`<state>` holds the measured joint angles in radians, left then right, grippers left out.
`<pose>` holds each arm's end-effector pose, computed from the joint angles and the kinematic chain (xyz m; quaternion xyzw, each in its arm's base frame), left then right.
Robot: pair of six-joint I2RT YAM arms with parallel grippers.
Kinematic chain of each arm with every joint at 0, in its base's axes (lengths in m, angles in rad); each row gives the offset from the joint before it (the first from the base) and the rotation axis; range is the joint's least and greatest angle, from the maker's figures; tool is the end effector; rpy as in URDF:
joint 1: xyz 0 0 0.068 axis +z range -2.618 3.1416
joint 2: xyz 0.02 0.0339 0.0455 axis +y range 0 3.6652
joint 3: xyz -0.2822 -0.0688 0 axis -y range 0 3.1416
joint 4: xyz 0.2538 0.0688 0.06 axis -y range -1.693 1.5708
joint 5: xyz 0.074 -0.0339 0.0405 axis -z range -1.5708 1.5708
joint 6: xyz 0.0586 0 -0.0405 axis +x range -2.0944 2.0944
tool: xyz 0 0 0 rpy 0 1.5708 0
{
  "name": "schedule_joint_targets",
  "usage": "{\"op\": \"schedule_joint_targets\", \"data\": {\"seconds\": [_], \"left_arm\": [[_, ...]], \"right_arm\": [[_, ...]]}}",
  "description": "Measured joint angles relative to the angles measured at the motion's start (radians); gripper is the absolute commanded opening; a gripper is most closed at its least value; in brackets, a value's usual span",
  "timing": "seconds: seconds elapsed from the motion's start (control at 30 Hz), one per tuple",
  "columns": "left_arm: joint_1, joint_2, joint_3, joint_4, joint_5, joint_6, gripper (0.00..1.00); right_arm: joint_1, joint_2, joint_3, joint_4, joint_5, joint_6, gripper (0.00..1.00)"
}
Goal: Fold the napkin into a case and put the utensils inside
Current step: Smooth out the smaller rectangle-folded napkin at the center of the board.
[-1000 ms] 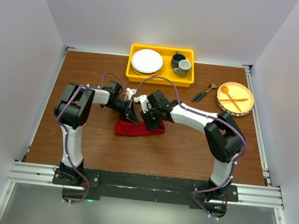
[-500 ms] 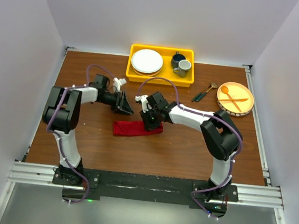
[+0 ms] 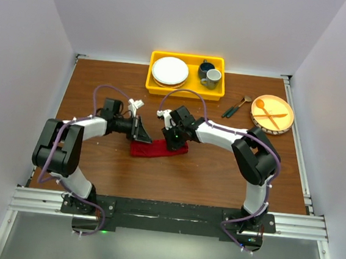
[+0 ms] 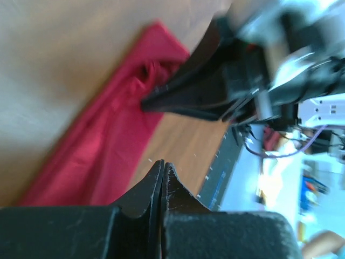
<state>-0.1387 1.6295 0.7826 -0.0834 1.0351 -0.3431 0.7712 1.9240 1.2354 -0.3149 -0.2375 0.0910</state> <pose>0.3017 -0.0930 0.1615 0.0708 0.8364 -0.5213 0.1536 0.2931 0.3041 0.1529 -0.3493 0.8876 0.2195 0.2049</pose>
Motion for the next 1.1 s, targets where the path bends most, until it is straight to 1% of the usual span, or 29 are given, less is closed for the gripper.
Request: {"op": "schedule_joint_targets", "data": {"seconds": [0.1,0.23,0.33,0.37,0.47,0.5,0.53,0.7,0.8,0.83,0.93,1.1], "left_arm": [[-0.035,0.031,-0.036,0.069,-0.007,-0.066,0.00],[-0.039,0.108,-0.044,0.151,-0.038,-0.111,0.00],[-0.028,0.189,-0.047,0.166,-0.065,-0.121,0.00],[-0.022,0.216,-0.048,0.166,-0.071,-0.121,0.00],[-0.003,0.274,-0.030,0.163,-0.015,-0.137,0.00],[-0.001,0.285,-0.021,0.159,-0.005,-0.136,0.00],[-0.001,0.294,-0.013,0.153,0.004,-0.136,0.00],[-0.001,0.318,0.010,0.134,0.024,-0.135,0.00],[-0.001,0.318,0.012,0.128,0.023,-0.128,0.00],[-0.001,0.318,0.013,0.127,0.023,-0.126,0.00],[-0.001,0.317,0.013,0.127,0.023,-0.122,0.00],[-0.001,0.318,0.019,0.115,0.023,-0.109,0.00]], "right_arm": [[0.000,0.000,0.000,0.001,-0.001,-0.001,0.15],[0.000,0.000,0.000,0.001,-0.002,-0.001,0.16],[-0.004,-0.001,0.000,0.002,-0.010,-0.002,0.23],[-0.006,-0.003,0.000,0.002,-0.017,-0.002,0.27],[-0.008,-0.014,0.000,-0.008,-0.018,-0.011,0.32],[-0.009,-0.023,0.000,-0.019,-0.014,-0.021,0.37],[-0.010,-0.037,0.000,-0.031,-0.011,-0.037,0.37],[-0.014,-0.151,0.009,-0.077,0.050,-0.164,0.38],[-0.015,-0.213,0.009,-0.079,0.106,-0.258,0.35],[-0.015,-0.222,0.008,-0.077,0.119,-0.280,0.32],[-0.015,-0.225,-0.001,-0.076,0.148,-0.332,0.29],[-0.015,-0.161,-0.001,-0.076,0.168,-0.330,0.26]]}}
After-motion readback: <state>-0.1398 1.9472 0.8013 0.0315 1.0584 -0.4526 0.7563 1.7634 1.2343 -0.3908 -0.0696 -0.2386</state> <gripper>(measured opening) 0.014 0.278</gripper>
